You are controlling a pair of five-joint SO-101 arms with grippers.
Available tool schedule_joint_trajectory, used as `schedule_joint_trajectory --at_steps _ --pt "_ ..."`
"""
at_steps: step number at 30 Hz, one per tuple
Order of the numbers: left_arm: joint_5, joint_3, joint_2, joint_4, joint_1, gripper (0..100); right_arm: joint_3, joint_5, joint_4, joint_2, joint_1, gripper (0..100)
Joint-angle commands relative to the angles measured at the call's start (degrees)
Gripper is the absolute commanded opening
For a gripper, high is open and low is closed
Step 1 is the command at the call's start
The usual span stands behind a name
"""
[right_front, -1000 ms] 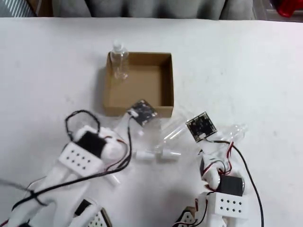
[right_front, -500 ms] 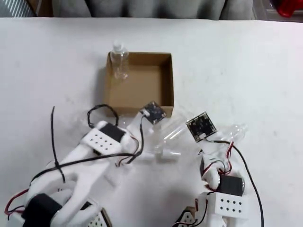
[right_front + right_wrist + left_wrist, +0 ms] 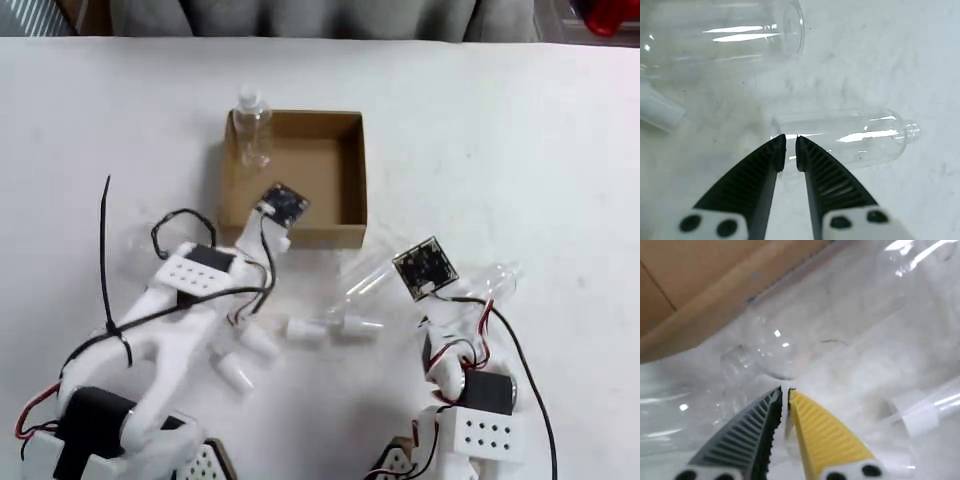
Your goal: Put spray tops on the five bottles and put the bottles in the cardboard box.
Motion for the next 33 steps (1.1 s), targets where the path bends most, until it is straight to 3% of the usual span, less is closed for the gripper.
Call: schedule_joint_trajectory --at_steps 1,8,15,19,22,28,33 --pt "0.53 -1.93 -0.04 -3.60 -2.59 2 1.49 0.44 0.22 0.66 1.19 1.6" --pt "0.09 -1.93 -0.04 -3.87 -9.36 2 1.49 0.44 0.13 0.66 1.19 1.6" --pt "0.00 -2.02 -0.22 -3.25 -11.21 2 1.49 0.53 -0.04 0.66 1.19 1.7" --pt "-1.32 -4.31 -0.22 2.64 -11.21 2 1.49 0.53 -0.04 0.66 1.19 1.7" --pt "-11.34 -8.62 -0.22 9.85 -11.47 2 1.49 0.53 -0.04 0.66 1.19 1.7" --pt "-40.53 -19.96 -0.13 20.13 -16.31 2 1.49 0.53 -0.04 0.66 1.19 1.7" --pt "-52.57 -23.47 -0.13 21.98 -19.47 2 1.49 0.53 -0.04 0.66 1.19 1.7"
